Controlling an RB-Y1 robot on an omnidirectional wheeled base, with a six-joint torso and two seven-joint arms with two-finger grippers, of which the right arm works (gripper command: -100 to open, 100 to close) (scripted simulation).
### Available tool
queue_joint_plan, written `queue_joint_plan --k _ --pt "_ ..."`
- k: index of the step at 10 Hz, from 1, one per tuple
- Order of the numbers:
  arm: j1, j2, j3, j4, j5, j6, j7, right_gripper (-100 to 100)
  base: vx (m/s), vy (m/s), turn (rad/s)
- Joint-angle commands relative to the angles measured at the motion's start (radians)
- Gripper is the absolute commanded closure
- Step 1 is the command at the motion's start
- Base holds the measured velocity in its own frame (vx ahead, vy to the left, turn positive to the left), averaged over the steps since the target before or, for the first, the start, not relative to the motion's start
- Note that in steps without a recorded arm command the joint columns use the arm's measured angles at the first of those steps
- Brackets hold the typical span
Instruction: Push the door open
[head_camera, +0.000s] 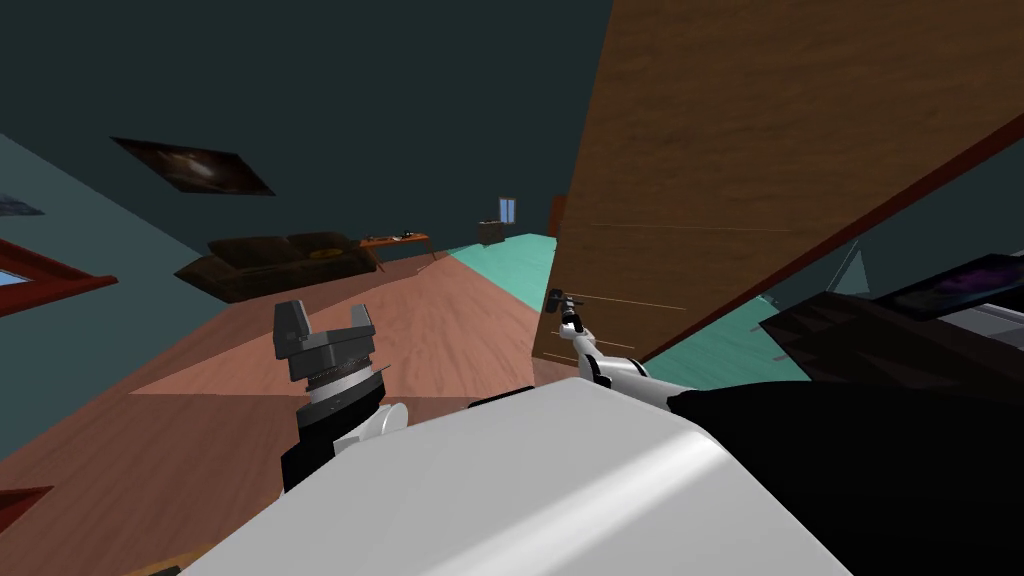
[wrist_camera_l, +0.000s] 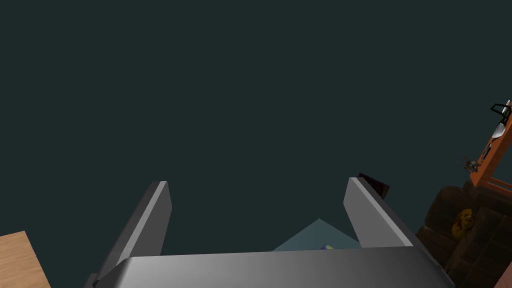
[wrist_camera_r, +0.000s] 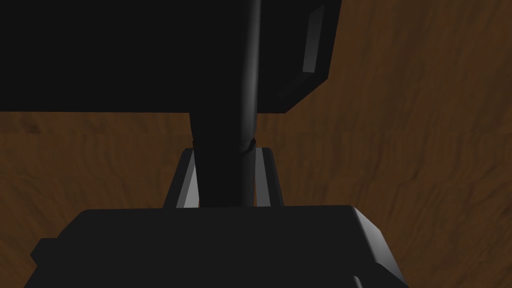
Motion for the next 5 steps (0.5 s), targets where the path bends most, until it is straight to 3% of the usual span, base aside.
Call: queue_joint_plan --k 1,3,5 --pt "0.007 -0.004 -0.017 -0.021 -0.005 0.006 0.009 100 0.178 0.063 -0.07" --pt "0.005 -0.003 -0.017 -0.011 -0.005 0.001 0.009 100 0.072 0.024 -0.022" --pt "0.011 -0.012 -0.04 -0.014 -0.012 0.002 0.017 100 0.158 0.019 -0.046"
